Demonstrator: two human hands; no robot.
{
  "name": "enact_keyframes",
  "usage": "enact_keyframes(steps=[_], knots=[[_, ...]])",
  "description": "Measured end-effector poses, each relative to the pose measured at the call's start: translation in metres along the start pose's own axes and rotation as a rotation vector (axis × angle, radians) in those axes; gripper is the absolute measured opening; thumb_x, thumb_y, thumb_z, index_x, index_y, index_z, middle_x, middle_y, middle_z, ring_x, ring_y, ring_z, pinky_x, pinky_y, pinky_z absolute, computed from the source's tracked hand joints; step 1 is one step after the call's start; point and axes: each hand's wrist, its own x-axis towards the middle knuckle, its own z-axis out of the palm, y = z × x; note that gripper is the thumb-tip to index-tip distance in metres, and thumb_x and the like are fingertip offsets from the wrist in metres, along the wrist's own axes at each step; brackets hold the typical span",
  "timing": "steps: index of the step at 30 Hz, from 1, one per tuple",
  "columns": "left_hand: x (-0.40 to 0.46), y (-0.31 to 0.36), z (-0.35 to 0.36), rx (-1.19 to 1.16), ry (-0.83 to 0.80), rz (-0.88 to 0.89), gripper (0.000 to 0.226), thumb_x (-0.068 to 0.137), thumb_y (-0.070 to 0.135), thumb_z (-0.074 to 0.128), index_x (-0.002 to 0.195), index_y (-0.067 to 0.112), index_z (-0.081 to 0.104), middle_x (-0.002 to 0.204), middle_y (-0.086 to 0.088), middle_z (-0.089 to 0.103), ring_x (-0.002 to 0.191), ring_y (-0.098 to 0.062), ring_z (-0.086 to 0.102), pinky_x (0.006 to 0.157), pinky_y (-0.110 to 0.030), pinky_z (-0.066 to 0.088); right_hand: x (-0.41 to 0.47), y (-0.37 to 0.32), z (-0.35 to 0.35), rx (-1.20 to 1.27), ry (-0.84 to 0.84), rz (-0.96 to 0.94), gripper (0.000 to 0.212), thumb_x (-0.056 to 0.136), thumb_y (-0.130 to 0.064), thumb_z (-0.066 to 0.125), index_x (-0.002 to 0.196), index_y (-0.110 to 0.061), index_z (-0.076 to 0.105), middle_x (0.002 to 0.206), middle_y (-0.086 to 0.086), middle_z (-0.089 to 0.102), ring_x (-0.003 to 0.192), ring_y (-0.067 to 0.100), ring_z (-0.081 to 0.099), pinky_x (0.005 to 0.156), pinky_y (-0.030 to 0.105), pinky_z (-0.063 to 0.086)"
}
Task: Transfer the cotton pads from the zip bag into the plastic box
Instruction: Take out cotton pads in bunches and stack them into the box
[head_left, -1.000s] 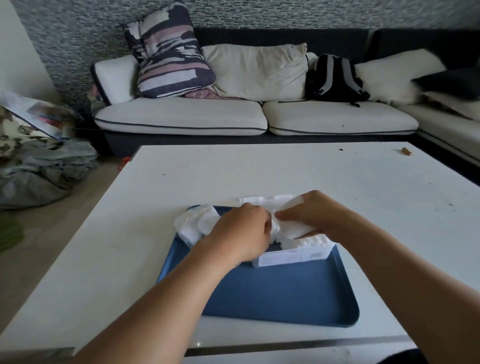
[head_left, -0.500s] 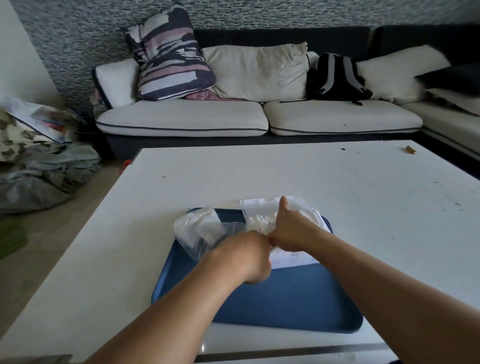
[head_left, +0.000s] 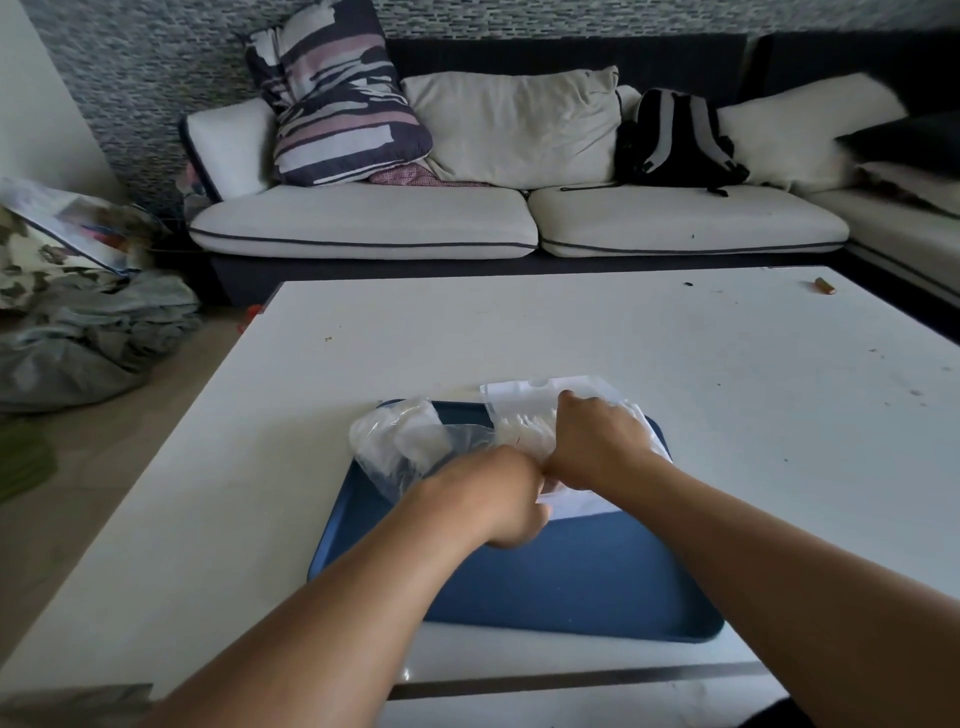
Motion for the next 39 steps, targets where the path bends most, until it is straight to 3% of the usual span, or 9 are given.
enact_keyframes(steps=[5, 11, 14, 21, 28, 31, 33, 36, 39], knots=[[-0.001, 0.003, 0.0, -0.005, 0.01, 0.013, 0.027, 0.098, 0.034, 0.051, 0.074, 0.025, 0.044, 0.081, 0.004, 0.052, 0.081, -0.024, 0.056, 0.067, -0.031, 0.041, 0.008, 0.003, 0.013, -0.041, 0.039, 0.054, 0.051, 0.075, -0.024, 0.075, 0.114, -0.01, 0.044, 0.104, 0.006, 0.067, 0.102, 0.03, 0.065, 0.069, 0.032, 0.039], [-0.002, 0.002, -0.002, 0.007, -0.056, 0.03, 0.021, 0.1, 0.036, 0.047, 0.096, 0.019, 0.058, 0.099, -0.002, 0.058, 0.087, -0.024, 0.056, 0.069, -0.031, 0.041, 0.007, 0.01, -0.016, 0.119, -0.077, 0.018, 0.071, 0.062, -0.049, 0.083, 0.113, -0.012, 0.05, 0.094, 0.0, 0.063, 0.083, 0.022, 0.064, 0.071, 0.032, 0.052], [-0.002, 0.001, -0.006, -0.015, -0.084, 0.032, 0.027, 0.102, 0.038, 0.047, 0.098, 0.016, 0.063, 0.101, -0.003, 0.061, 0.093, -0.026, 0.059, 0.078, -0.034, 0.049, 0.0, 0.009, -0.045, 0.425, 0.018, -0.101, 0.018, 0.085, -0.025, 0.068, 0.093, -0.009, 0.07, 0.088, -0.001, 0.072, 0.06, 0.012, 0.061, 0.058, 0.031, 0.055], [-0.003, -0.001, -0.005, 0.018, -0.009, 0.028, 0.024, 0.098, 0.029, 0.048, 0.078, 0.017, 0.056, 0.091, -0.004, 0.067, 0.087, -0.027, 0.066, 0.08, -0.039, 0.057, -0.017, -0.008, -0.029, 0.294, -0.625, -0.019, 0.016, 0.088, -0.008, 0.049, 0.097, -0.003, 0.06, 0.087, 0.019, 0.072, 0.045, 0.019, 0.059, 0.048, 0.021, 0.037], [-0.01, 0.004, -0.01, -0.053, -0.066, -0.022, 0.019, 0.095, 0.021, 0.048, 0.083, 0.016, 0.061, 0.083, -0.005, 0.068, 0.078, -0.029, 0.07, 0.063, -0.032, 0.053, -0.008, -0.007, -0.03, 0.273, -0.582, 0.045, 0.022, 0.091, -0.003, 0.045, 0.103, 0.002, 0.062, 0.06, 0.009, 0.056, 0.039, 0.017, 0.057, 0.039, 0.017, 0.034], [-0.02, -0.007, -0.032, -0.496, -0.128, 0.027, 0.023, 0.099, 0.018, 0.052, 0.104, 0.006, 0.071, 0.1, -0.015, 0.075, 0.068, -0.023, 0.075, 0.049, -0.024, 0.053, -0.008, -0.006, -0.041, 0.474, -0.36, -0.06, 0.02, 0.087, -0.002, 0.055, 0.084, 0.003, 0.074, 0.056, 0.005, 0.069, 0.039, 0.012, 0.058, 0.039, 0.015, 0.04], [-0.027, -0.033, -0.053, -0.688, 0.12, 0.016, 0.017, 0.095, 0.015, 0.061, 0.098, 0.006, 0.074, 0.089, -0.012, 0.076, 0.056, -0.012, 0.071, 0.045, -0.021, 0.048, -0.012, -0.006, -0.047, 0.633, -0.301, -0.156, 0.019, 0.086, -0.004, 0.059, 0.082, 0.001, 0.077, 0.067, 0.006, 0.075, 0.054, 0.014, 0.068, 0.048, 0.019, 0.05], [-0.031, -0.09, -0.063, -0.587, 0.602, -0.182, 0.029, 0.084, 0.017, 0.07, 0.112, 0.018, 0.073, 0.107, 0.002, 0.075, 0.095, -0.012, 0.071, 0.081, -0.026, 0.053, -0.021, -0.015, -0.034, 0.37, -0.368, -0.412, 0.022, 0.082, -0.007, 0.064, 0.09, -0.016, 0.082, 0.071, -0.013, 0.075, 0.066, 0.003, 0.068, 0.067, 0.018, 0.052], [-0.032, -0.129, -0.04, -0.47, 0.331, -0.389, 0.076, 0.08, 0.026, 0.073, 0.15, 0.022, 0.043, 0.154, 0.001, 0.047, 0.139, -0.022, 0.047, 0.109, -0.034, 0.041, -0.021, -0.032, -0.013, 0.213, -0.374, -0.552, 0.034, 0.087, -0.004, 0.056, 0.106, -0.02, 0.079, 0.101, -0.012, 0.076, 0.091, 0.006, 0.069, 0.086, 0.022, 0.053]])
